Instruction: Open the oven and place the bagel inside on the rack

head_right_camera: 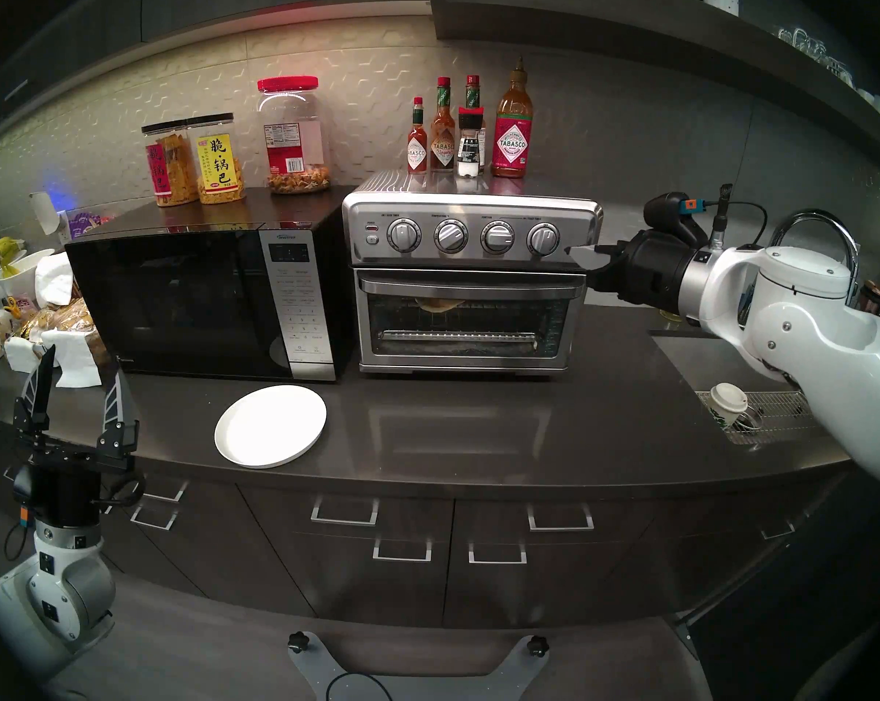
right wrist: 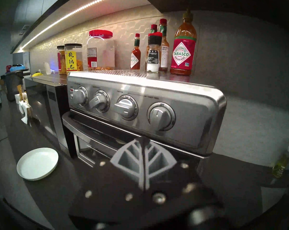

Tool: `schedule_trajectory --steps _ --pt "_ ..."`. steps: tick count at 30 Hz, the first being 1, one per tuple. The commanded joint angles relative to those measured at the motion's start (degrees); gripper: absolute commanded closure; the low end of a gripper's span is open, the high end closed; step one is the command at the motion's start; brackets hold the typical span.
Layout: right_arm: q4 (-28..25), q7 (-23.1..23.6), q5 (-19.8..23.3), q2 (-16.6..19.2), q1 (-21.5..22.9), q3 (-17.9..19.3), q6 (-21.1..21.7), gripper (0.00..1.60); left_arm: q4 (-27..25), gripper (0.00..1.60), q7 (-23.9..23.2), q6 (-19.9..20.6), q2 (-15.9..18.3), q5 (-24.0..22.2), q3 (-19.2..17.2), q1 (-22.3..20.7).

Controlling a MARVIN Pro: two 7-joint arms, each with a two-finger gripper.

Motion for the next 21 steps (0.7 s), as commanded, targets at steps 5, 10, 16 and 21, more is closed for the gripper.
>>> schedule_trajectory --steps 5,10,16,21 --pt "0.82 -2.8 -0.7 0.32 -7.58 -1.14 -4.75 1.6 -0.33 0.0 0.04 -0.09 0.02 0.03 -0.18 -0.14" --pt "2.72 -4.9 -1.85 0.44 -10.54 -1.43 -7.89 1.6 -0.28 0.0 0.04 -0.09 0.03 0.03 -0.13 -0.16" --pt "4.82 -6.73 -2.83 0.21 -13.25 -1.47 -11.25 1.6 -0.24 0.0 0.04 -0.09 0.05 0.03 -0.09 -0.18" --pt "6.21 -8.1 -3.41 -0.22 -15.47 -1.45 -14.34 1.6 -0.2 0.0 0.03 -0.09 0.06 0.03 -0.06 -0.19"
